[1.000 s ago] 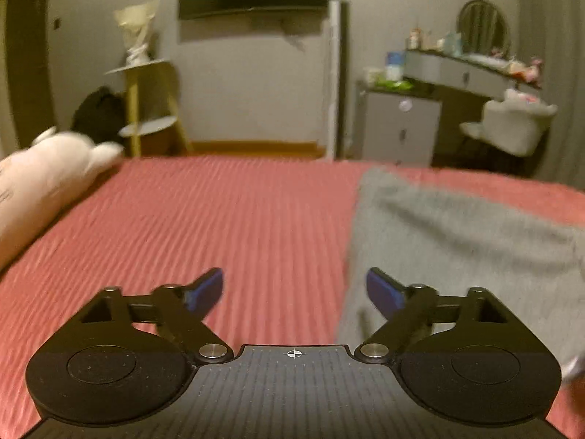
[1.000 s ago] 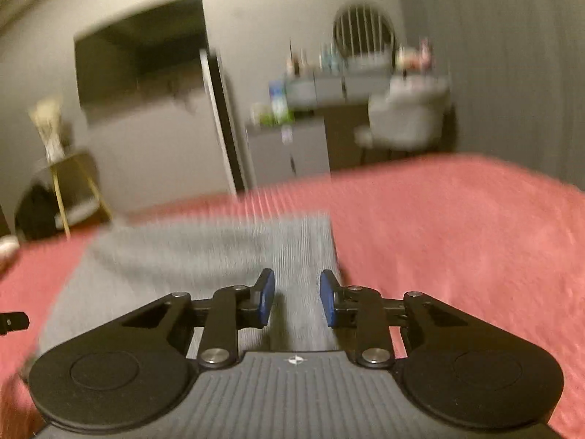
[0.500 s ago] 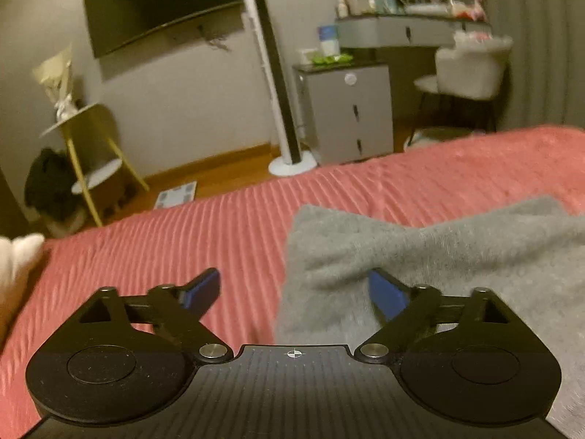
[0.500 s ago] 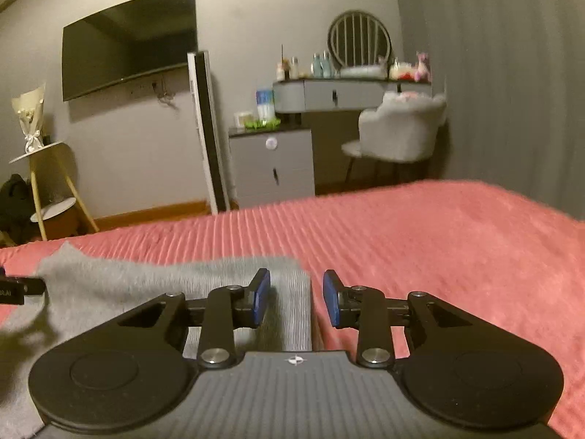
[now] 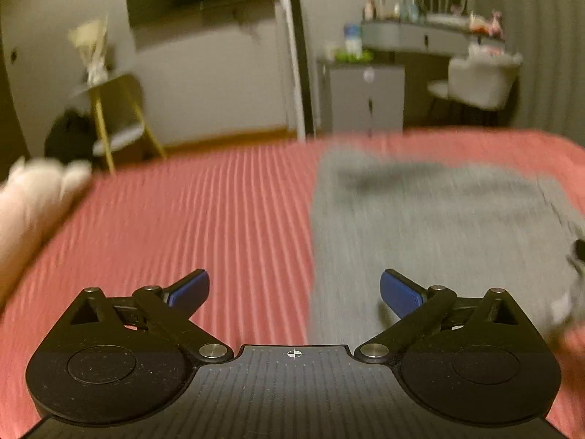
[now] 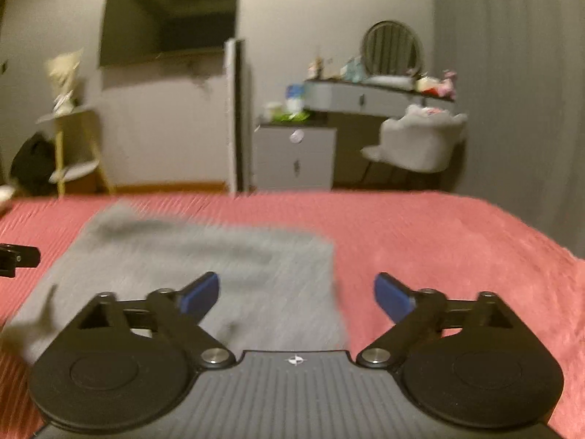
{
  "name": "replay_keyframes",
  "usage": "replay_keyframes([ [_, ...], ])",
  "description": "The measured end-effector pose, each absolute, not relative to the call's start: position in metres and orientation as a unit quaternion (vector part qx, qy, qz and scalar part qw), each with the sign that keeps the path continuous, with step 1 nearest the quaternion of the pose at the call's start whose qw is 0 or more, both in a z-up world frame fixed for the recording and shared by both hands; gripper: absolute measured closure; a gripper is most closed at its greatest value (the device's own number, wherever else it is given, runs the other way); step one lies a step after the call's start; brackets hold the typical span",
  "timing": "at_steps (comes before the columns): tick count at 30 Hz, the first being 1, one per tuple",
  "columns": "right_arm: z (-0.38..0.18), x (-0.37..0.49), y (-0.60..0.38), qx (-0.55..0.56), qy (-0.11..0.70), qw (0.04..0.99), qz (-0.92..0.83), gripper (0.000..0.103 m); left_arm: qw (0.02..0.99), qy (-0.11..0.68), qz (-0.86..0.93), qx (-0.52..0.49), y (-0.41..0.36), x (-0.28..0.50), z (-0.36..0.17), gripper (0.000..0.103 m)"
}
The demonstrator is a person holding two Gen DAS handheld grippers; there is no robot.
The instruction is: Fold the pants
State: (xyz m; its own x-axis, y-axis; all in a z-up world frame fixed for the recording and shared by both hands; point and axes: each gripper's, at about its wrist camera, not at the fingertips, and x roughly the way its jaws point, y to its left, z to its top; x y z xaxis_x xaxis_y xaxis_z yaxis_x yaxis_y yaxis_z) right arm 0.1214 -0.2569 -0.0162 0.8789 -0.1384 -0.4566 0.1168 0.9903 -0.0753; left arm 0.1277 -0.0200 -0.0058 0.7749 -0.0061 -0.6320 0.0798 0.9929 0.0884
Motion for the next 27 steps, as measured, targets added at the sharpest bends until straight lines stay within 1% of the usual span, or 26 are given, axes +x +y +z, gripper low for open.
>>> replay_keyframes([
  [4, -0.044, 0.116, -0.234, -0.044, 0.377, 0.919, -0.102, 0.005, 0.89, 0.452, -0.017, 0.057, -0.024, 0.1, -0.044, 0.001],
  [5, -0.042, 0.113, -0.233, -0.051, 0.397, 0.908, -0.129, 0.005, 0.881, 0.469, -0.011, 0.066, -0.026, 0.093, -0.05, 0.001],
  [6, -0.038, 0.109, -0.234, -0.052, 0.398, 0.904, -0.146, 0.005, 0.875, 0.479, -0.009, 0.071, -0.027, 0.086, -0.053, 0.001],
  [7, -0.031, 0.102, -0.235, -0.045, 0.396, 0.905, -0.15, 0.004, 0.876, 0.478, -0.009, 0.066, -0.028, 0.078, -0.051, 0.001],
  [11, -0.007, 0.06, -0.234, 0.043, 0.37, 0.924, -0.084, 0.004, 0.893, 0.448, -0.019, 0.034, -0.03, 0.047, -0.032, 0.001],
  [12, -0.006, 0.051, -0.229, 0.045, 0.365, 0.927, -0.08, 0.004, 0.898, 0.438, -0.016, 0.033, -0.031, 0.042, -0.029, 0.001],
  [16, -0.006, 0.037, -0.212, 0.008, 0.378, 0.916, -0.132, 0.004, 0.914, 0.4, 0.016, 0.061, -0.036, 0.023, -0.018, 0.001],
  [18, -0.008, 0.036, -0.205, -0.011, 0.409, 0.902, -0.139, 0.004, 0.921, 0.386, 0.008, 0.048, -0.032, 0.017, -0.009, 0.0],
  [20, -0.006, 0.033, -0.199, -0.027, 0.421, 0.9, -0.109, 0.004, 0.928, 0.371, 0.0, 0.025, -0.024, 0.005, 0.002, 0.0],
  [23, -0.001, 0.02, -0.187, -0.035, 0.415, 0.906, -0.075, 0.004, 0.935, 0.354, 0.001, 0.013, -0.02, -0.004, 0.008, 0.0],
  [27, 0.004, 0.004, -0.176, -0.037, 0.404, 0.912, -0.058, 0.004, 0.933, 0.357, -0.018, 0.043, -0.03, -0.009, 0.01, 0.0],
])
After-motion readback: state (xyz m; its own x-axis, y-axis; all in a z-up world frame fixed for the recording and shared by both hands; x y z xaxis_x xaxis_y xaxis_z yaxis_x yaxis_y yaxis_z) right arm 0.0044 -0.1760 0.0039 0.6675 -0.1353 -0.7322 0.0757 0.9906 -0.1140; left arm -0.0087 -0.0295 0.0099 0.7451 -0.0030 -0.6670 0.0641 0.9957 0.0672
